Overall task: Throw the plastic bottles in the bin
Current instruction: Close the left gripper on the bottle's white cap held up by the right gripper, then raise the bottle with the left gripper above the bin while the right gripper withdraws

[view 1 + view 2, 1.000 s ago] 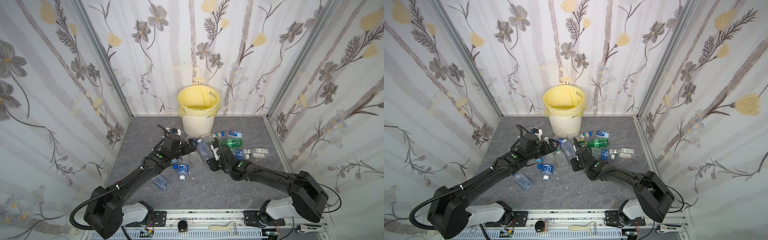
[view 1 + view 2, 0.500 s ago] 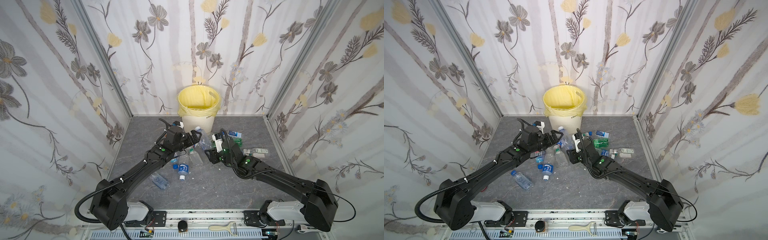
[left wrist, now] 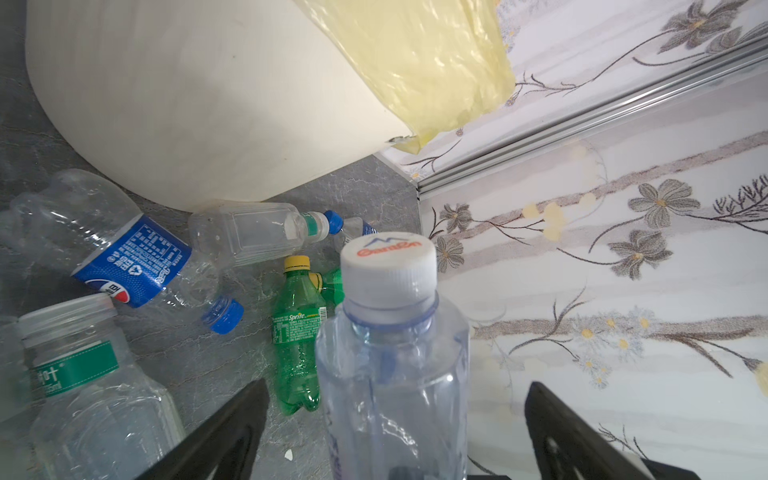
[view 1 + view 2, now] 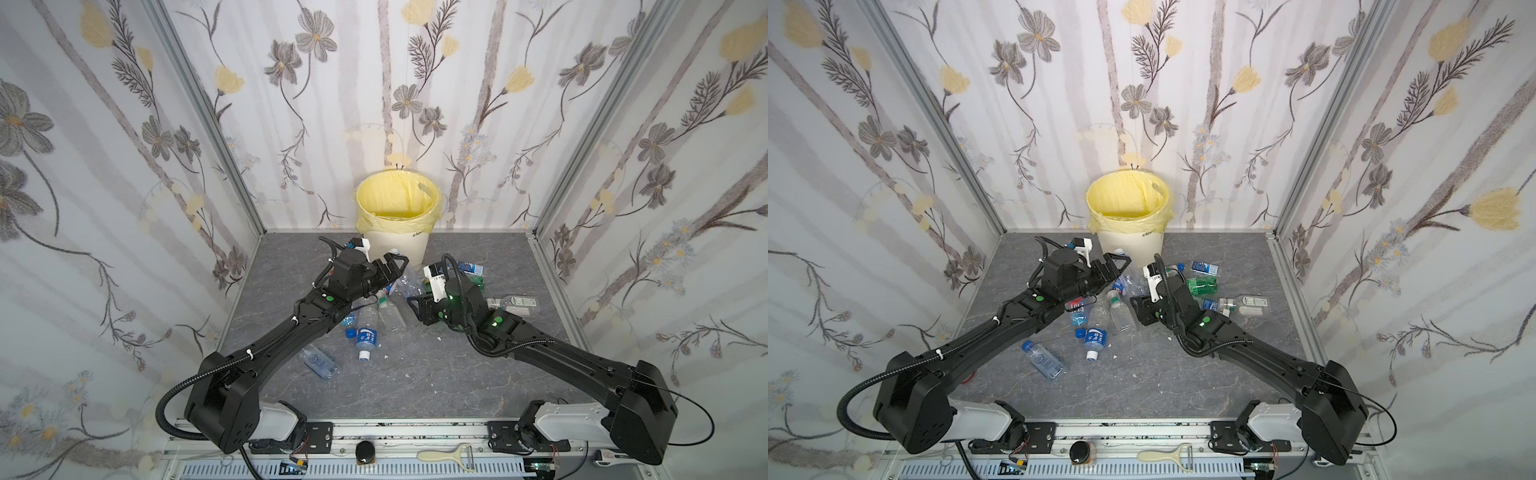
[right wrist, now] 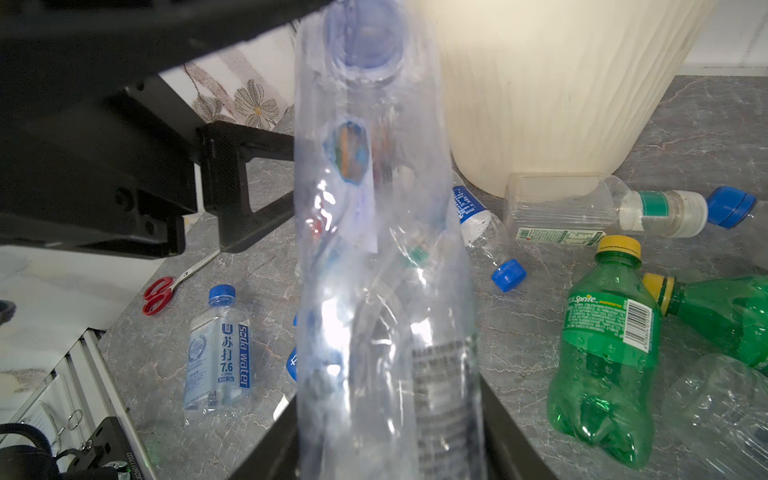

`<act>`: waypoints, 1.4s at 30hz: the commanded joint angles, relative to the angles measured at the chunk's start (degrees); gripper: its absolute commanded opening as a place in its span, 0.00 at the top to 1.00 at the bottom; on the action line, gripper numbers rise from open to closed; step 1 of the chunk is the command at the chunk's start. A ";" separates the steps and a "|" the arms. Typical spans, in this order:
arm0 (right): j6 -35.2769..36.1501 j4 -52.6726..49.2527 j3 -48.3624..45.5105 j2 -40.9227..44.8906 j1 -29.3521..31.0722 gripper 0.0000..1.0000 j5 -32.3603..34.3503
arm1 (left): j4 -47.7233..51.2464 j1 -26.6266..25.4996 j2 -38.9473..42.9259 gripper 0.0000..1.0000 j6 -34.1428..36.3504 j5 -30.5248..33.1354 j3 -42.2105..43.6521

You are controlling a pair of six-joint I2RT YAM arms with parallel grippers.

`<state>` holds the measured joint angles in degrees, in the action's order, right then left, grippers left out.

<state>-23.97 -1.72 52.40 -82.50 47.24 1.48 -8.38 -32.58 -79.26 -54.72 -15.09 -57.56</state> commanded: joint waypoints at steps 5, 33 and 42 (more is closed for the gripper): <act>-0.38 3.38 1.21 0.06 1.20 0.49 -1.56 | -5.44 -0.34 -1.23 0.14 -1.09 -0.82 0.30; -0.82 2.51 3.77 -2.87 0.99 0.25 1.16 | -2.20 -0.56 0.29 0.52 5.87 4.10 0.07; 0.20 1.44 3.60 -0.53 0.98 0.02 3.35 | 2.46 -0.15 -0.18 0.51 12.33 10.11 -7.08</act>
<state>-24.38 -0.23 55.61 -83.59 48.21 3.22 -6.90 -32.91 -79.33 -45.98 -8.25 -62.72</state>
